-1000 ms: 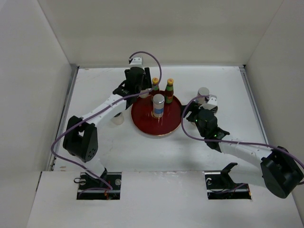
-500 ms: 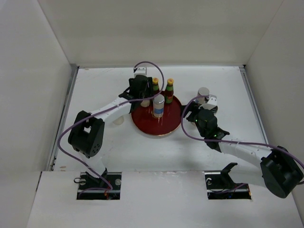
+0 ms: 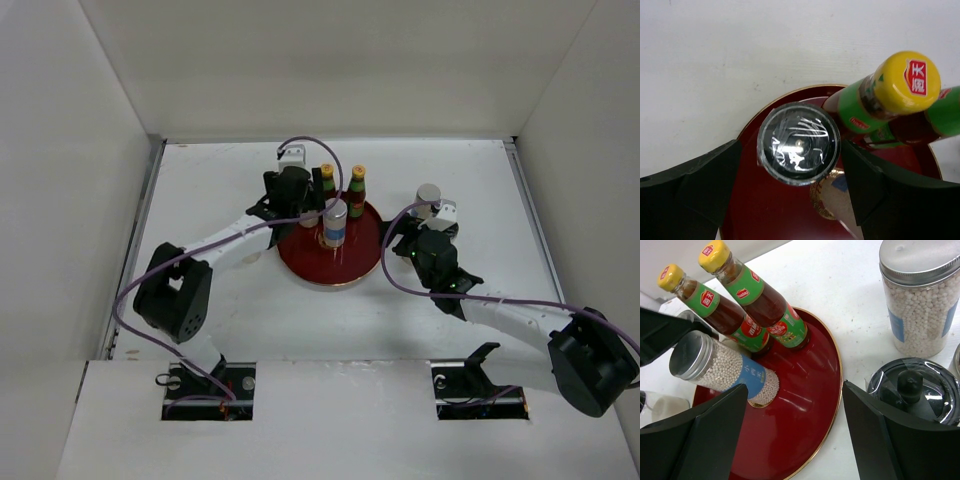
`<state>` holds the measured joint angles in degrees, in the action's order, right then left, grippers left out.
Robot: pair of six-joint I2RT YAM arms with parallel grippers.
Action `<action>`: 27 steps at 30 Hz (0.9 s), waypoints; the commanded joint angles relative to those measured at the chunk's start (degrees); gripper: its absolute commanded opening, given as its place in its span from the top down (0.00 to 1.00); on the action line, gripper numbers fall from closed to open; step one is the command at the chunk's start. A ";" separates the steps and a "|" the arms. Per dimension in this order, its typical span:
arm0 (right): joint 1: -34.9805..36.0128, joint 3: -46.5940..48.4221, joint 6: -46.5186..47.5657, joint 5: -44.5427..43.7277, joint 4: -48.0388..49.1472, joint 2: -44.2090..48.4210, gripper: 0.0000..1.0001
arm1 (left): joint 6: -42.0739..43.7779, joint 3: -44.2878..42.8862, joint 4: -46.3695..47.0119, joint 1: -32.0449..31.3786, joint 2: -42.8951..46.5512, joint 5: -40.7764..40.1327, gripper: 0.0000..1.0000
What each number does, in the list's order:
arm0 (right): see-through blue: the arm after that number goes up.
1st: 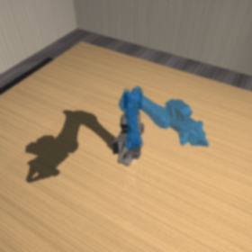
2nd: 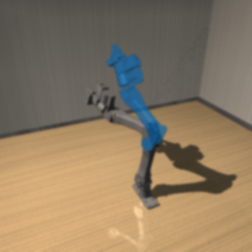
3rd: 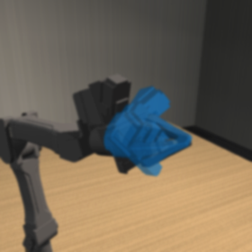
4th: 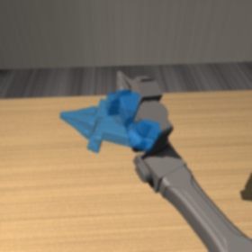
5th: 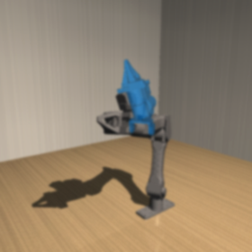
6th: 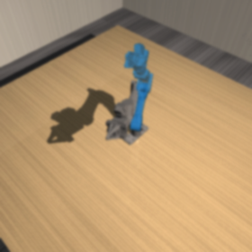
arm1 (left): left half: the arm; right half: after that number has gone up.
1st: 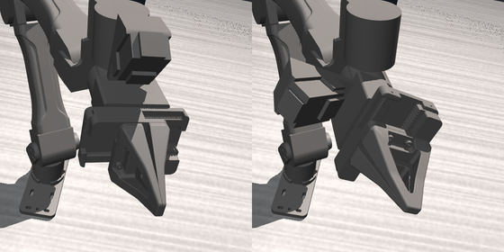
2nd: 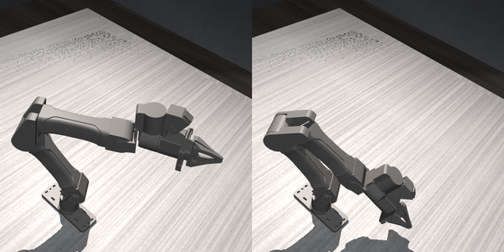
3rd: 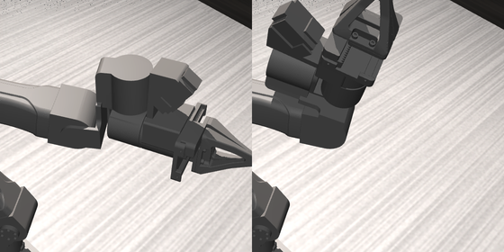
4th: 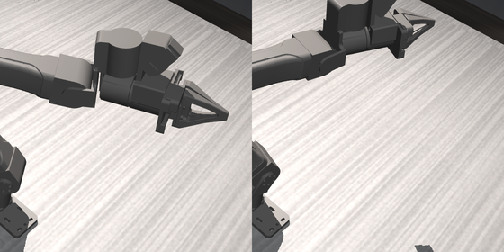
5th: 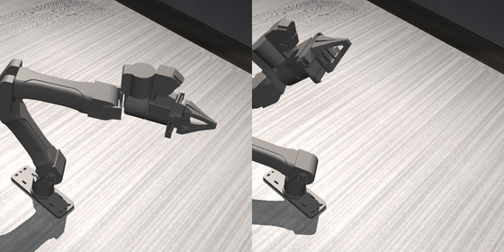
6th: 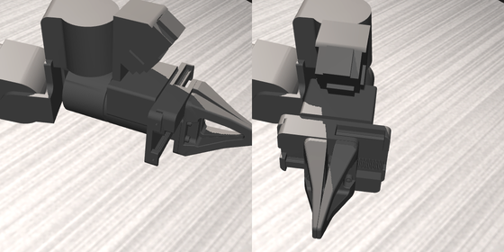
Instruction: Organize the condiment bottles
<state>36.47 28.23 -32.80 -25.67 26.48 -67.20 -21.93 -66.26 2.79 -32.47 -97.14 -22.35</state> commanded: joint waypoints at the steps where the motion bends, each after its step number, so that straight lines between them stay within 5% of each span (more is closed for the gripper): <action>1: 0.58 0.86 0.10 -0.26 3.58 0.31 0.17 | -0.30 2.71 2.14 -0.62 8.01 -3.66 0.19; 5: 0.58 1.04 0.19 0.10 3.40 0.14 0.17 | -0.92 7.62 1.34 -1.41 15.21 -6.29 0.20; 11: 0.58 1.04 -0.16 0.27 3.40 -0.04 0.17 | -2.59 14.92 -5.32 -2.73 29.97 -14.81 0.39; 18: 0.58 1.30 -0.08 0.36 3.23 -0.56 0.17 | -5.66 17.47 -20.62 1.04 37.46 -15.98 0.29; 27: 0.84 1.39 0.63 0.27 3.49 -0.04 0.16 | -6.28 22.49 -16.16 2.63 31.76 -13.42 0.26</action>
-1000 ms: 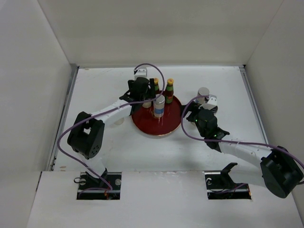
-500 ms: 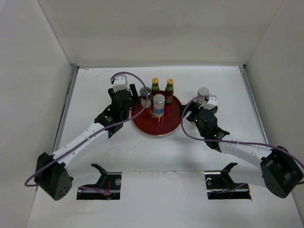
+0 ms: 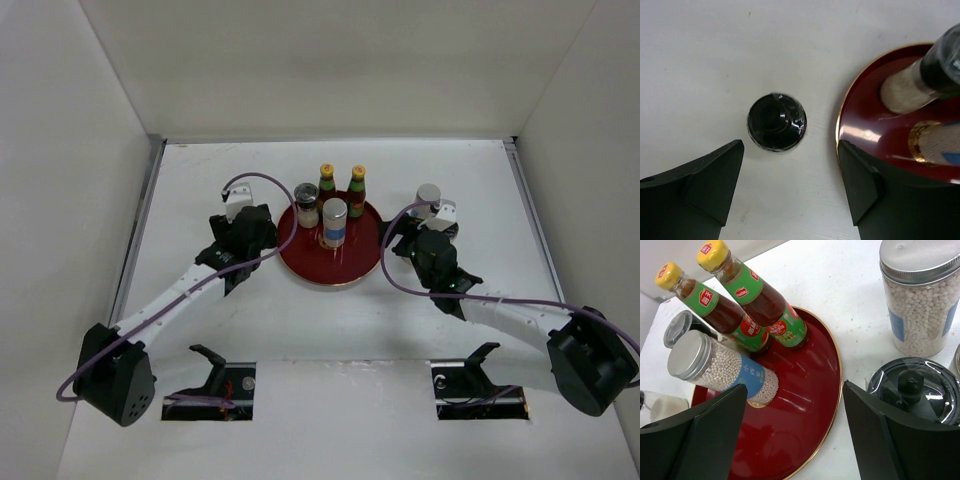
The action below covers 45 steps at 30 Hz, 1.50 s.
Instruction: Organize the condiment bottles
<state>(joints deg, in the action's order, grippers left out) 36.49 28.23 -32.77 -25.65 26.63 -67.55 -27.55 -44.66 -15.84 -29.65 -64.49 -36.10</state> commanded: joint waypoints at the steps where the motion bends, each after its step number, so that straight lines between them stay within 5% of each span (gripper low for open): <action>1: 0.90 1.30 0.69 0.07 3.43 0.40 0.16 | -0.66 1.07 3.17 0.07 -1.68 0.15 0.27; 20: 1.43 1.92 0.60 0.95 3.07 -0.92 0.16 | 1.01 4.50 13.81 2.62 -8.11 -5.74 0.31; 29: 1.78 2.10 1.05 0.95 3.42 -1.10 0.16 | 1.62 4.77 16.28 1.40 -5.92 -6.18 0.67; 36: 2.13 2.36 1.13 0.78 3.51 -1.53 0.16 | 4.35 -0.59 15.75 -4.05 0.77 -6.97 0.69; 45: 2.14 1.92 1.14 0.07 3.51 -0.83 0.16 | 3.12 -7.18 18.91 -8.71 -7.74 -1.96 0.69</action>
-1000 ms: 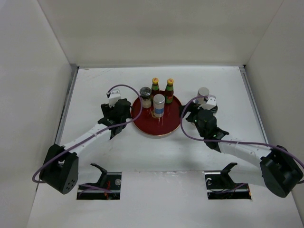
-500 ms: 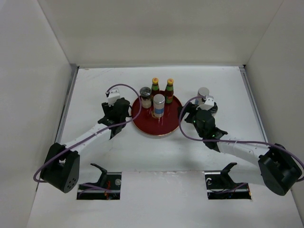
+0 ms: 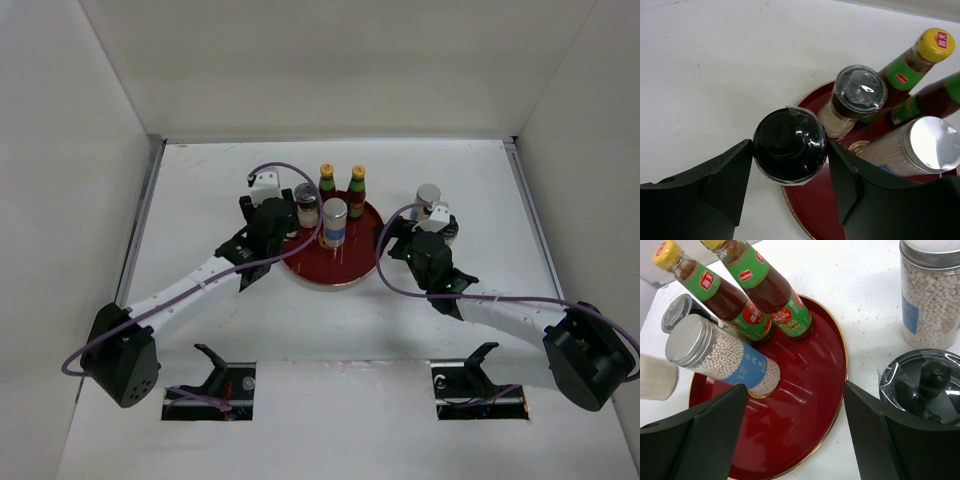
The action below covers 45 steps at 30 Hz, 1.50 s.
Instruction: Organize the condiment bottles
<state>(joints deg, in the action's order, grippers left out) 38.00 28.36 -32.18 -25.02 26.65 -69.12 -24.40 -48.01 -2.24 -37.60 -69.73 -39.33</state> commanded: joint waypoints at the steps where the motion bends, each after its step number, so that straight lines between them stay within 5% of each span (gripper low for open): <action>1: 0.63 1.70 0.37 -0.39 3.40 0.74 0.16 | 0.06 -4.19 5.66 -1.02 -3.82 1.88 0.69; 10: 0.63 1.87 0.54 -0.56 3.32 0.74 0.16 | -0.38 -5.17 8.48 -2.52 -10.85 2.94 0.65; 25: 0.63 2.31 1.33 -0.56 2.88 1.10 0.19 | -2.40 3.52 16.65 -1.81 -8.15 3.74 0.13; 30: 0.63 4.24 2.04 -0.65 0.60 2.41 0.40 | -4.07 12.13 22.96 -0.85 1.68 3.47 0.04; 34: 0.63 8.80 3.97 -2.14 -4.31 2.33 0.71 | -6.09 21.09 30.53 0.38 10.74 3.74 0.22; 38: -0.16 15.66 5.72 -4.95 -12.22 -0.39 0.79 | -8.55 28.22 34.05 1.44 16.81 3.73 0.54; 40: -1.56 19.26 7.74 -7.14 -15.74 -1.71 0.75 | -10.39 30.94 34.41 1.53 18.49 4.09 0.60; 45: -6.57 26.30 14.77 -13.65 -20.50 -5.31 0.39 | -13.74 35.09 37.13 3.28 18.76 6.54 0.63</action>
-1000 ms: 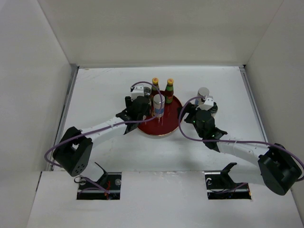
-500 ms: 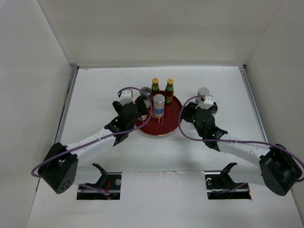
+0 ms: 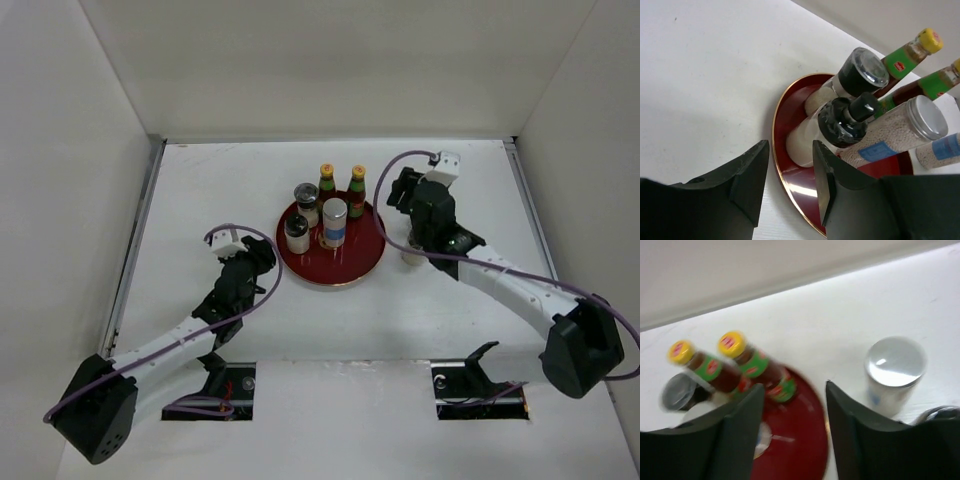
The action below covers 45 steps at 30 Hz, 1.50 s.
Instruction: Organize the condiment bottles
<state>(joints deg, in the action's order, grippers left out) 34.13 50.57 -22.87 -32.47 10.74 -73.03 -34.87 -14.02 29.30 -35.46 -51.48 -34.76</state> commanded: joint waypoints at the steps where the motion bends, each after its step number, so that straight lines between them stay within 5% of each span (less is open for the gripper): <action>1: -4.02 5.41 6.51 -7.16 -5.72 -2.19 0.32 | -3.71 1.45 6.20 1.49 0.33 2.76 0.62; 7: -11.05 12.70 8.28 -6.38 -15.83 -9.30 0.12 | -5.29 3.30 9.63 2.11 -3.26 3.47 0.61; 16: -13.96 15.79 8.72 0.21 -17.42 -16.61 0.10 | -6.43 3.39 11.04 3.08 -6.34 5.23 0.58; 20: -13.96 15.53 7.94 1.44 -17.07 -17.93 0.17 | -6.61 3.21 11.22 3.25 -6.79 6.11 0.57; 27: -13.61 13.87 8.98 -0.48 -9.54 -14.26 0.49 | -6.70 2.95 11.22 2.81 -7.14 6.46 0.56; 35: -6.68 13.95 10.66 -0.32 -4.24 -6.77 0.49 | -6.70 3.56 11.22 4.40 -5.73 6.55 0.54; 45: 0.98 13.51 7.93 3.28 -3.71 -11.42 0.49 | -7.05 3.39 11.22 4.83 -7.14 6.72 0.54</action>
<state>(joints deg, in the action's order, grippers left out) 33.98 62.19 -13.50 -30.37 0.89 -84.01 -41.21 -11.07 37.52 -31.14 -58.61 -28.40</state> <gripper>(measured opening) 0.682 0.458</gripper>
